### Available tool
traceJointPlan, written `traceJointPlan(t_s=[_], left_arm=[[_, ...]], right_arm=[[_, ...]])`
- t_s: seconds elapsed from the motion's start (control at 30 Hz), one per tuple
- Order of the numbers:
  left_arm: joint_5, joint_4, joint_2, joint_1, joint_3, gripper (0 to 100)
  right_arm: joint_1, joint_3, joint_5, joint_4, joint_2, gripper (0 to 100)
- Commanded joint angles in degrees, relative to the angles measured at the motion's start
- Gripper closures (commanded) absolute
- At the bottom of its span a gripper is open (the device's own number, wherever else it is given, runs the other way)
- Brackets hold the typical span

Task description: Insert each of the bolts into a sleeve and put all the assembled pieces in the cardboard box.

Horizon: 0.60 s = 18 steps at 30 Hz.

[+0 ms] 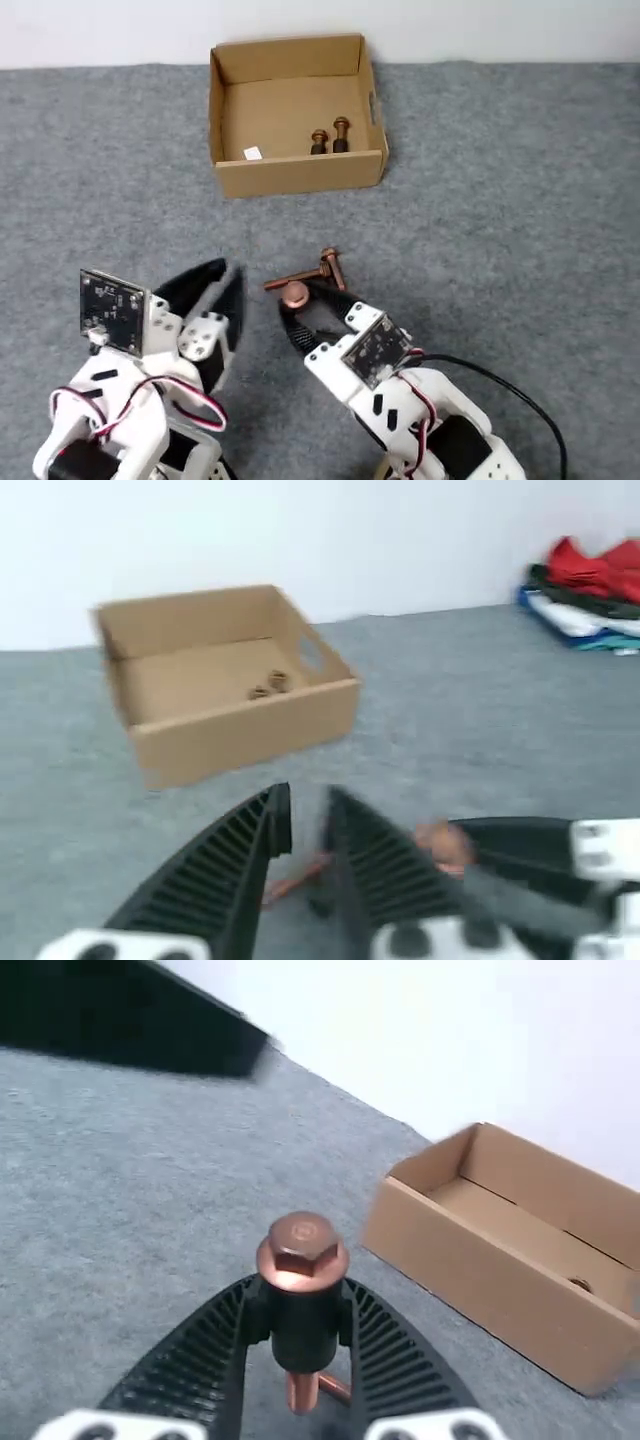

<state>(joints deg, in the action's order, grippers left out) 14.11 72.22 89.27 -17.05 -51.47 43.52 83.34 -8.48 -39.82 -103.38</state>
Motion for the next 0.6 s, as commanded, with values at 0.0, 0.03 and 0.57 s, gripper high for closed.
traceJointPlan(t_s=[0.0, 0.03, 0.57], left_arm=[[-4.7, -0.3, 0.0, 7.7, -3.4, 100], [-5.7, -0.4, 0.0, 10.0, -5.8, 100], [-9.8, -19.4, 0.0, 23.2, -41.5, 100]], right_arm=[[-6.8, -0.7, 3.7, -2.8, 0.0, 99.1], [-9.5, -0.9, 5.6, -4.7, 0.0, 99.1], [-24.0, -23.4, 12.1, -16.0, 20.9, 99.1]])
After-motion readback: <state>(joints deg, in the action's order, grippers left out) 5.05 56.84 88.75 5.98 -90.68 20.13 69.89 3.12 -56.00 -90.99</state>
